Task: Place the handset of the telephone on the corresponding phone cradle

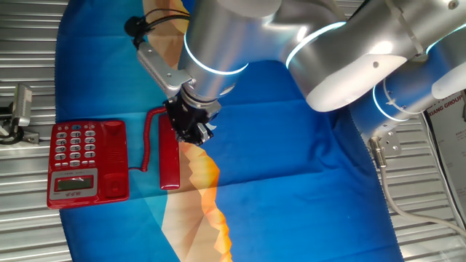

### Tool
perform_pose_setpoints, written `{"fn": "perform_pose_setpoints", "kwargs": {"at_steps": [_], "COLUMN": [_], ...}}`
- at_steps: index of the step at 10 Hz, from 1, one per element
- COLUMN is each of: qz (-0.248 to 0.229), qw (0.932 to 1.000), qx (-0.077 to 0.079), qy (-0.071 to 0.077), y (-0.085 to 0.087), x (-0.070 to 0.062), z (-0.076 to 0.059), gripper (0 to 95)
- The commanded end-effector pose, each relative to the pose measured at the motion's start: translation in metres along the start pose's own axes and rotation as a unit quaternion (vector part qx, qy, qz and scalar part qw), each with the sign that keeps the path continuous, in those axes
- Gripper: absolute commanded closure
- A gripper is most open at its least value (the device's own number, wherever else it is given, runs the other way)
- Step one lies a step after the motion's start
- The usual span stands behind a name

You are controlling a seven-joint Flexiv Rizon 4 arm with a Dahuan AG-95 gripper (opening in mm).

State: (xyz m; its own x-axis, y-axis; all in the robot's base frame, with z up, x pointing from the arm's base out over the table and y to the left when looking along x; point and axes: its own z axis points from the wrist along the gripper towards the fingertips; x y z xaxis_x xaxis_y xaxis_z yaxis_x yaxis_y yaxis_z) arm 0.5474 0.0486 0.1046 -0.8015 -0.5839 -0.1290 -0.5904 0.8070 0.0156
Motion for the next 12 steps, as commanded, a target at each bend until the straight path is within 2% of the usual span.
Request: {"fn": "perform_pose_setpoints", "kwargs": {"at_steps": [1, 2, 3, 5, 6, 8, 9, 12], "qz": [-0.074, -0.088, -0.096, -0.11, -0.119, -0.14, -0.156, -0.183], "qw": [0.9972, 0.9961, 0.9953, 0.9939, 0.9929, 0.9902, 0.9878, 0.983], "qx": [-0.005, -0.002, -0.001, -0.002, -0.003, -0.005, -0.009, -0.013], "qy": [0.0, 0.001, 0.002, 0.002, 0.0, -0.001, -0.003, 0.001], "y": [0.0009, 0.001, 0.001, 0.001, 0.001, 0.0011, 0.0013, 0.0016], "x": [-0.0009, -0.0005, -0.0003, -0.0003, -0.0003, -0.0003, -0.0003, -0.0003], "z": [-0.0001, 0.0001, 0.0001, 0.0002, 0.0002, 0.0002, 0.0003, 0.001], "gripper": [95.0, 95.0, 76.0, 76.0, 57.0, 57.0, 38.0, 38.0]}}
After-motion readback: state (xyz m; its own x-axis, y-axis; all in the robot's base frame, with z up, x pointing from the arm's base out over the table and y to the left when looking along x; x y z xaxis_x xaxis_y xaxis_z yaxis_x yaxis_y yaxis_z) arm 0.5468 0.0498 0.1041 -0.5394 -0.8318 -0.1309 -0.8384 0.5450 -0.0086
